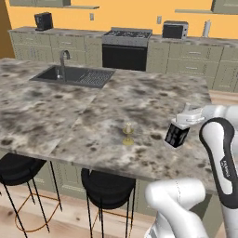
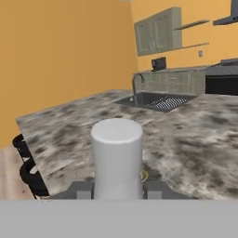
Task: Get the candle and the liquor from the cabinet and move them to the dining counter.
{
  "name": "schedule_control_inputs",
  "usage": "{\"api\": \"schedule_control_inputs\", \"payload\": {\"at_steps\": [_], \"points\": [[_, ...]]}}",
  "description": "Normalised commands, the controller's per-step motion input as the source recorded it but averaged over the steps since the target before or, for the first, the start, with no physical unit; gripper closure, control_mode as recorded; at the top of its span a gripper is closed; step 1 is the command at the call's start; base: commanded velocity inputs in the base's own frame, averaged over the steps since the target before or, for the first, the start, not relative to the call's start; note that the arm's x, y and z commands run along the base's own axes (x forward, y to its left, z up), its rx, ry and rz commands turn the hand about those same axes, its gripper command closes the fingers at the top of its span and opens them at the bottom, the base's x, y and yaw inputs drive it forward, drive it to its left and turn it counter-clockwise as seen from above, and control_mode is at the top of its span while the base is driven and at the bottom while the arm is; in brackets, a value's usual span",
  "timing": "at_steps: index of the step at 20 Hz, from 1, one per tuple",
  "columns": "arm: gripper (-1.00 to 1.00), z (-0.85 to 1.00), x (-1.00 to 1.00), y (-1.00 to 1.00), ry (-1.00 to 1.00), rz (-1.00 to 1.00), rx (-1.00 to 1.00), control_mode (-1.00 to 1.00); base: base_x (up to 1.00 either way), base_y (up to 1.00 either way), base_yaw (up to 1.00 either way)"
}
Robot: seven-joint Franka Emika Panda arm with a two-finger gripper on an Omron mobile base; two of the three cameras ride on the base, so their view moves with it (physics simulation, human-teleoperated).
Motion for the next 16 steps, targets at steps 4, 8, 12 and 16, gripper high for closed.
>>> {"api": "schedule_control_inputs", "payload": {"at_steps": [4, 8, 12, 16], "points": [[1.00, -0.46, 0.33, 0.00, 0.00, 0.02, -0.04, -1.00, 0.00, 0.00, 0.00], [1.00, -0.46, 0.31, 0.00, 0.00, 0.06, 0.00, -1.00, 0.00, 0.00, 0.00], [1.00, -0.42, 0.32, 0.03, 0.00, 0.04, -0.01, -1.00, 0.00, 0.00, 0.00], [1.00, -0.30, 0.35, 0.03, -0.03, 0.00, -0.09, -1.00, 0.00, 0.00, 0.00]]}}
